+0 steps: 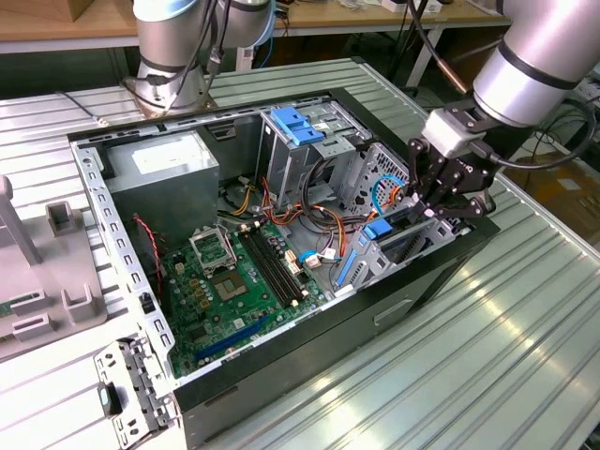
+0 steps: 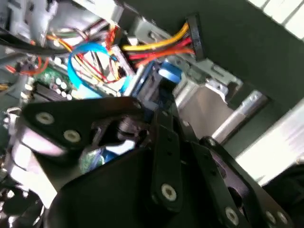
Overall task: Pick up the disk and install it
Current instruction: 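Insert the disk into the insertion slot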
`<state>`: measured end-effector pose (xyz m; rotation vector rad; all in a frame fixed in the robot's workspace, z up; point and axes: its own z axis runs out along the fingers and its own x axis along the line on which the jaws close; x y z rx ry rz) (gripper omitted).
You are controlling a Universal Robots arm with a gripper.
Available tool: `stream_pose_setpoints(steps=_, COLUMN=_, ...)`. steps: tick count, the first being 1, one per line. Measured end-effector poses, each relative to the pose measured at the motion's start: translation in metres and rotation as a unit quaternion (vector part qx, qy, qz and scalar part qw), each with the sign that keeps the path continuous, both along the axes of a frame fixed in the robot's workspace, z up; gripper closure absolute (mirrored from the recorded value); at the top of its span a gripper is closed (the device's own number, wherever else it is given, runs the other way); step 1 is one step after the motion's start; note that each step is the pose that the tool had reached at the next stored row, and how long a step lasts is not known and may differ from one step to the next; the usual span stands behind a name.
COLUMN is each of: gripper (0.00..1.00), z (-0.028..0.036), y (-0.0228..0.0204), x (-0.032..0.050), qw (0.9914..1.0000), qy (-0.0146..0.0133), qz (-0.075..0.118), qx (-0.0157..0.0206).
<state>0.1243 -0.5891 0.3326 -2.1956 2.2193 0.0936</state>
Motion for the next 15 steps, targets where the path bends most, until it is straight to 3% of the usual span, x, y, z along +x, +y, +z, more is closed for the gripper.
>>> stream_pose_setpoints(steps=5, gripper=0.89, z=-0.0013, y=-0.0013, x=0.0001, qw=1.00000, qy=-0.0001, qz=0.000, qx=0.0012)
stream_pose_setpoints(steps=10, gripper=0.89, z=0.0113, y=-0.0015, x=0.0011, qw=0.99997, qy=-0.0001, qz=0.000, qx=0.0073)
stream_pose_setpoints(steps=15, gripper=0.89, z=0.0148, y=-0.0015, x=0.0098, qw=0.99991, qy=0.0006, qz=0.000, qx=0.0134)
